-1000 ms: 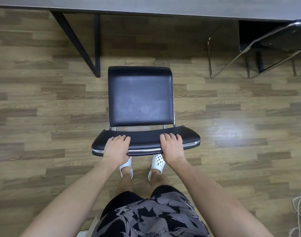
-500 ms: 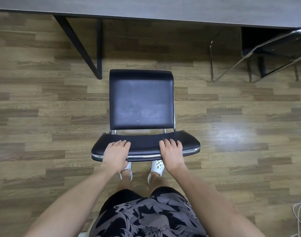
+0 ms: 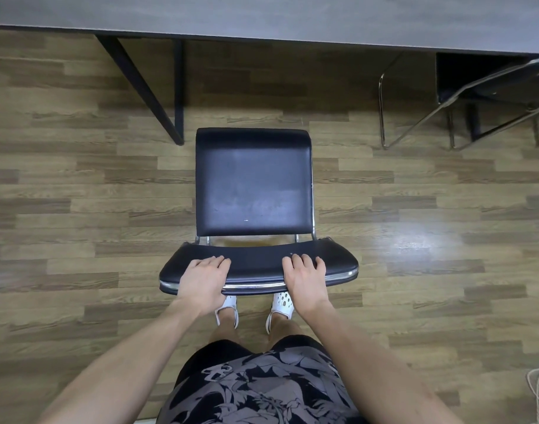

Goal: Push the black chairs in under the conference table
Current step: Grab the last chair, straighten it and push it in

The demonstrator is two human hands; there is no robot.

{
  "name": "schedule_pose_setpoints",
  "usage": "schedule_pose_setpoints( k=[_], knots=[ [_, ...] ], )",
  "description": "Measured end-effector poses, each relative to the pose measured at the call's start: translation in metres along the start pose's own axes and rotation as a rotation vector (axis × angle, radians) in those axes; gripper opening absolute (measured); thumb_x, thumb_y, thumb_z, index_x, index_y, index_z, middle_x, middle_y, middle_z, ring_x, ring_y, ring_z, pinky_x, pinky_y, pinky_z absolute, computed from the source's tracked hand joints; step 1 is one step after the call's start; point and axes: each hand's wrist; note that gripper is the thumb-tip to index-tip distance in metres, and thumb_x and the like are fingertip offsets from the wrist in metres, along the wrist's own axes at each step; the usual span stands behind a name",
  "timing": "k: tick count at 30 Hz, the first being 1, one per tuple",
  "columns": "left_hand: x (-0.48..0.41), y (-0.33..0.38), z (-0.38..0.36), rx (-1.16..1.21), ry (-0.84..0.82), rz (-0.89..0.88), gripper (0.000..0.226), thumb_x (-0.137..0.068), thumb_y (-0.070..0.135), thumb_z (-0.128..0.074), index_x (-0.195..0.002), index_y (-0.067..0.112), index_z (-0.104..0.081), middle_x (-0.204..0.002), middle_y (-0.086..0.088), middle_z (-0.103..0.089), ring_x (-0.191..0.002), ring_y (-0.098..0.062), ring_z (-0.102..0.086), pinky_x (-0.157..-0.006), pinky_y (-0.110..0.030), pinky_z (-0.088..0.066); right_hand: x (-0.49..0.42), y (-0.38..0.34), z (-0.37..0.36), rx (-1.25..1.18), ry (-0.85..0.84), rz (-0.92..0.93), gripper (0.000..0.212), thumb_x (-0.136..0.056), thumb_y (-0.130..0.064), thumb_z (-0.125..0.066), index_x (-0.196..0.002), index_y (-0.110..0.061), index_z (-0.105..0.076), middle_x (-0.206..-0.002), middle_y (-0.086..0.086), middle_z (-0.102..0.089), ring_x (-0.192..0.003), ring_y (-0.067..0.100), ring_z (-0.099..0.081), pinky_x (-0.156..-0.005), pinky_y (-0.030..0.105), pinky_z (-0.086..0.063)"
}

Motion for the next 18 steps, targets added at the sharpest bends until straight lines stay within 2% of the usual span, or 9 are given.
schedule_pose_setpoints(
  k=[9,13,18],
  knots=[
    [0.0015,-0.0011,-0.0035,0.021,0.017,0.009,0.058,-0.075,0.02,-0.062,-0.132,0.017,-0.051,-0.133,0.001,-0.058,-0.126,-0.019,-0.052,-0.101,-0.034,-0.039,0.0,-0.0013,0.0,-0.017,0.017,-0.013,0.073,-0.03,0.004,-0.081,-0.097,-0.01,-0.057,-0.091,0.01,-0.064,-0.086,0.032,-0.061,-0.088,0.053,-0.045],
    [0.0005,-0.001,-0.0036,0.008,0.019,-0.006,0.061,-0.078,0.022,-0.062,-0.137,0.017,-0.047,-0.14,0.002,-0.053,-0.132,-0.019,-0.047,-0.103,-0.033,-0.036,0.0003,-0.0013,0.0003,-0.023,0.007,-0.017,0.075,-0.03,0.004,-0.082,-0.099,-0.01,-0.055,-0.092,0.01,-0.064,-0.088,0.032,-0.06,-0.088,0.053,-0.044],
    [0.0013,-0.0005,-0.0028,0.011,0.022,0.005,0.06,-0.078,0.022,-0.061,-0.136,0.018,-0.047,-0.139,0.003,-0.054,-0.131,-0.018,-0.048,-0.104,-0.033,-0.036,0.0004,-0.0018,-0.0005,-0.02,0.021,-0.025,0.075,-0.031,0.005,-0.081,-0.099,-0.01,-0.055,-0.092,0.011,-0.063,-0.089,0.033,-0.06,-0.089,0.053,-0.045]
  ],
)
Point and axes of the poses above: each hand's wrist, its own x-axis away from the middle knuckle, its own z-axis out of the back of the hand, y = z × x
